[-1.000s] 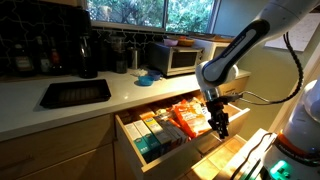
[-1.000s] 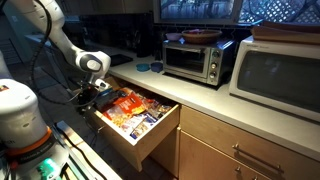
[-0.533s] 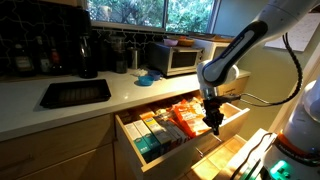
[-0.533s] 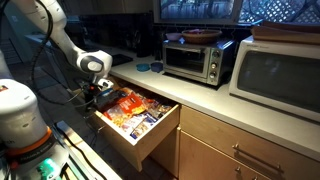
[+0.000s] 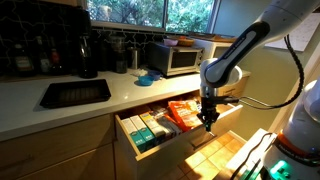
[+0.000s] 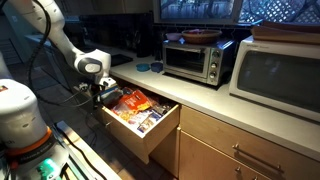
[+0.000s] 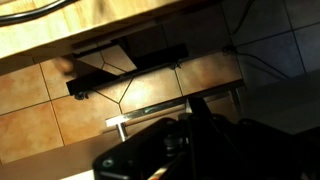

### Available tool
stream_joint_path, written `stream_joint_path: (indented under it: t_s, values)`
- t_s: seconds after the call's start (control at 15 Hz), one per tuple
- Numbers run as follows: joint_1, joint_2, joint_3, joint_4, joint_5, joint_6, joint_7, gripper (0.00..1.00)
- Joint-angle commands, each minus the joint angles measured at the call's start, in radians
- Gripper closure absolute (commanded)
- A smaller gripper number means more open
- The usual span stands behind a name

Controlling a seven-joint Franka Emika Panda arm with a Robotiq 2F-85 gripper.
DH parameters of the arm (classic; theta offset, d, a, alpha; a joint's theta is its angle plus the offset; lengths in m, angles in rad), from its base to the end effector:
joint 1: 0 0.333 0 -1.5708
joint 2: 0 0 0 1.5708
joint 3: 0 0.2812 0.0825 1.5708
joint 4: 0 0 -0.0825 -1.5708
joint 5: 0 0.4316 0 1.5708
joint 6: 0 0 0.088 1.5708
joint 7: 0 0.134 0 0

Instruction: Close the open drawer

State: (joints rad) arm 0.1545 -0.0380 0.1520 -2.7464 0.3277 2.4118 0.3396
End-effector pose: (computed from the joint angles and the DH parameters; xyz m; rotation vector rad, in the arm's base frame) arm 0.3545 0.1188 0.1065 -2.9903 0.4697 0.5087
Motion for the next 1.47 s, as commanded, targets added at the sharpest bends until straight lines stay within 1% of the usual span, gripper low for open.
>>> stream_joint_path:
  t_s: [0.0,0.27,0.53,0.6,0.8,1.0,1.2,1.4]
  values:
    - [-0.017,0.021,-0.006,0.001,-0.061,0.184,0.115,1.00]
    - [-0.035,0.047,-0.020,0.011,-0.110,0.365,0.265,1.00]
    - [-0.059,0.082,-0.053,0.033,-0.262,0.518,0.480,1.00]
    - [-0.055,0.102,-0.054,0.053,-0.220,0.541,0.468,1.00]
    - [-0.046,0.162,-0.080,0.104,-0.225,0.592,0.518,1.00]
    - [-0.047,0.219,-0.058,0.160,-0.087,0.641,0.480,1.00]
    - [-0.070,0.279,-0.010,0.236,0.046,0.672,0.437,1.00]
    - [-0.071,0.334,-0.003,0.310,0.092,0.679,0.429,1.00]
